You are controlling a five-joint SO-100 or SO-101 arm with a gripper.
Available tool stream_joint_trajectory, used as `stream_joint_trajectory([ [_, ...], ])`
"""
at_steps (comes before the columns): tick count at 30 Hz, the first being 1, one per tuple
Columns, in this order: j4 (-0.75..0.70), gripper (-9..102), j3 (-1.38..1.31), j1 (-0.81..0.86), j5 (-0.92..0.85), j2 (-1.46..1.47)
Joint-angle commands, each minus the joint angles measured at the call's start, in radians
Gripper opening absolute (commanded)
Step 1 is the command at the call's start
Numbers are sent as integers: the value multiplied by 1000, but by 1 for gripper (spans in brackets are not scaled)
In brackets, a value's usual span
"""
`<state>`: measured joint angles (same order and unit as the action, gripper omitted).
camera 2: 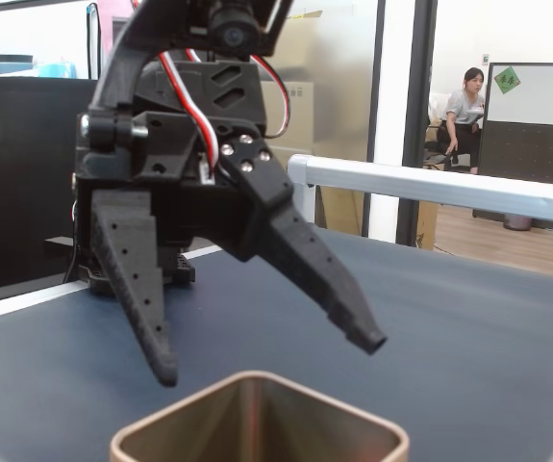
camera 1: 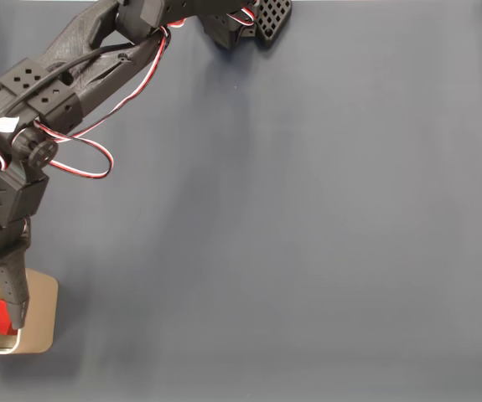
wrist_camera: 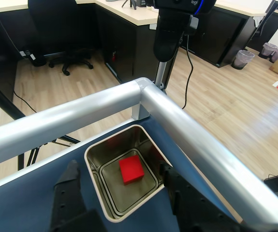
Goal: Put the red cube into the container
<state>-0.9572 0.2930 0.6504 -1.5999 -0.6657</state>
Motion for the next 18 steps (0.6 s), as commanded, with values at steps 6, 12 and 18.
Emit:
stream_joint_trajectory([
  [6,15,40,-31,-3,0,-21],
  [12,40,40,-31,-2,17,-21],
  [18,46,40,-48,-2,25,-14],
])
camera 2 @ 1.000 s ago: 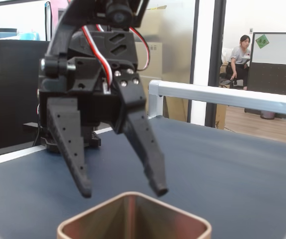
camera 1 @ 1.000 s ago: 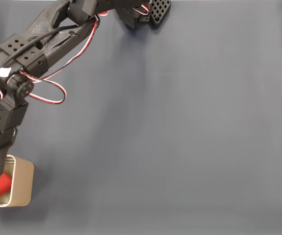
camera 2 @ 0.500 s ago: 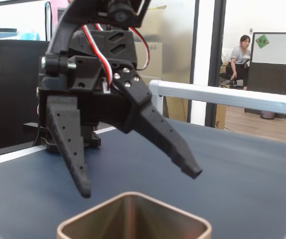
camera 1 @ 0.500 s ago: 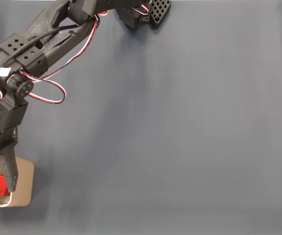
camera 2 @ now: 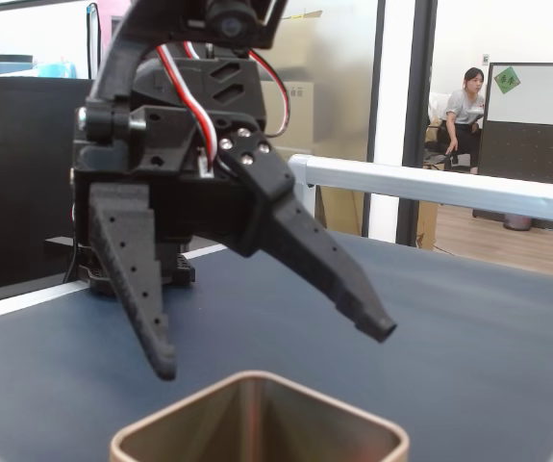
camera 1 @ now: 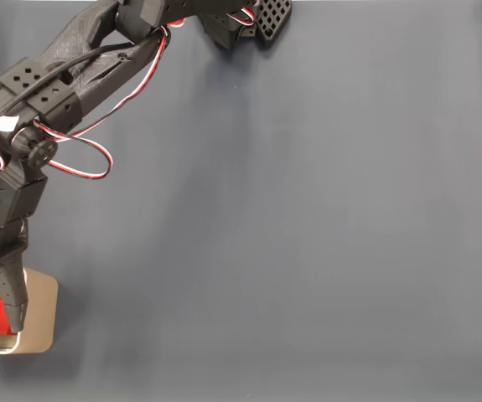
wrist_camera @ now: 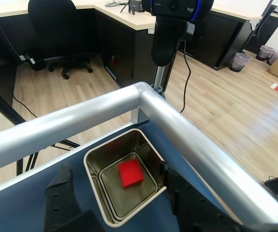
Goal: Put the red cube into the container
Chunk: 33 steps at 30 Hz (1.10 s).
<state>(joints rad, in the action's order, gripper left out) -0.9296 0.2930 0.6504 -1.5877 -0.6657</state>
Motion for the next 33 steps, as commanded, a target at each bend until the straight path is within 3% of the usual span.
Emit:
stream_joint_trajectory([
  [1,20,40,-51,-2,11,-12],
  [6,20,34,-55,-2,8,-14],
  [15,-23,0,67,-52,37,-184],
  [23,-25,0,549,-212,74,-601],
  [29,170,0,1111,-359,58,-997],
  [33,195,0,1364,-456,55,-1215],
])
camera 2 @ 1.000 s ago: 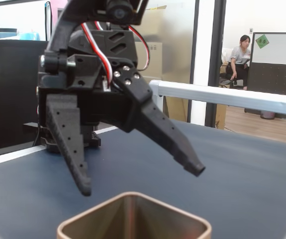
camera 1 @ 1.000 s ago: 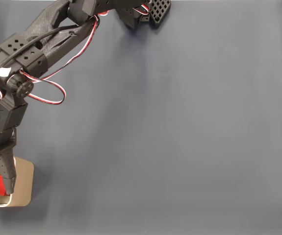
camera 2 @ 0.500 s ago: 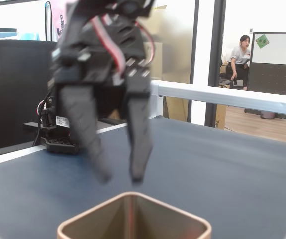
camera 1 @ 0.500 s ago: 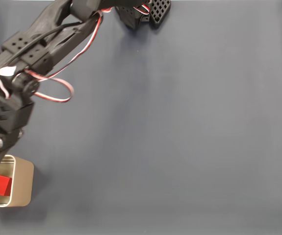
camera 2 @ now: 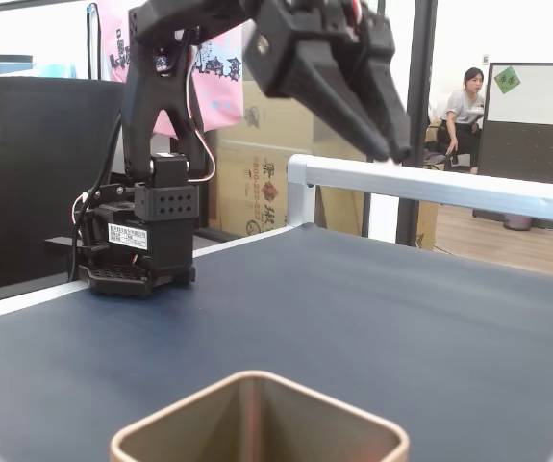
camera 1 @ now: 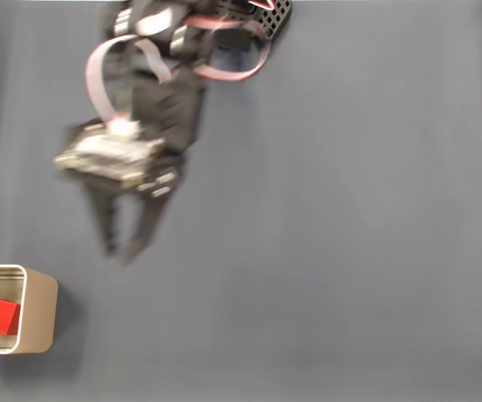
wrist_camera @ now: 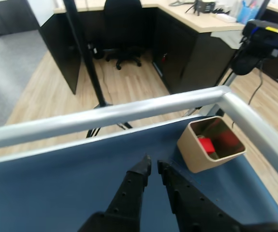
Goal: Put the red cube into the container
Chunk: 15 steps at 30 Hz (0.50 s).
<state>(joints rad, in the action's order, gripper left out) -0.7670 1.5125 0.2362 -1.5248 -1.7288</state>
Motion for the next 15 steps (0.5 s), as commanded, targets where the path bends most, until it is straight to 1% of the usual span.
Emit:
stream_joint_trajectory([
  [1,40,0,207,-63,-11,-206],
  [5,95,0,462,-127,-17,-423],
  [9,138,0,710,-155,-51,-641],
  [15,140,0,1039,-152,-100,-945],
])
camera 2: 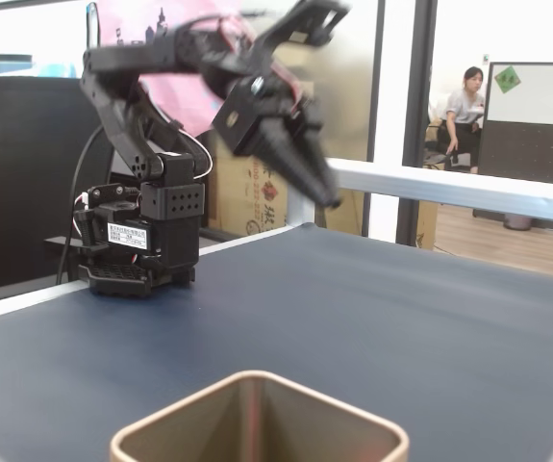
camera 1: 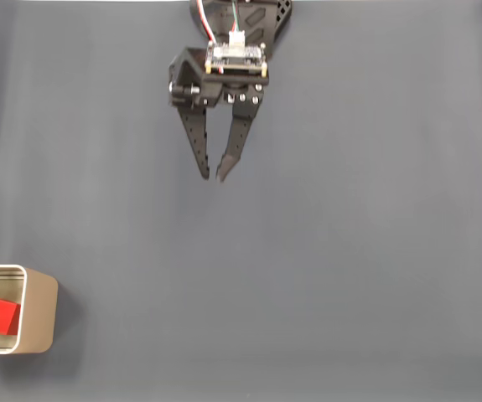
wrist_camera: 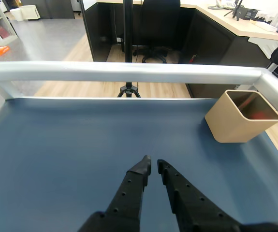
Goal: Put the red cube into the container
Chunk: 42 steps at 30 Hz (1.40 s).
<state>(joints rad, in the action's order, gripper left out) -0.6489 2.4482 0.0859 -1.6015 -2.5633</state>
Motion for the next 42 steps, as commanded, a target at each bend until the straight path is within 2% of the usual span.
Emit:
stream_joint_trajectory([
  [1,21,0,161,0,-34,-166],
  [5,-20,0,380,2,-55,-385],
  [10,-163,0,528,3,-57,-577],
  [20,-523,0,644,0,-67,-756],
  [25,-637,0,646,-8,-23,-761],
  [30,-707,1,646,-8,11,-761],
  [33,-701,5,646,2,38,-761],
  [37,-701,6,646,-2,-8,-761],
  [42,-701,5,646,-5,-2,-761],
])
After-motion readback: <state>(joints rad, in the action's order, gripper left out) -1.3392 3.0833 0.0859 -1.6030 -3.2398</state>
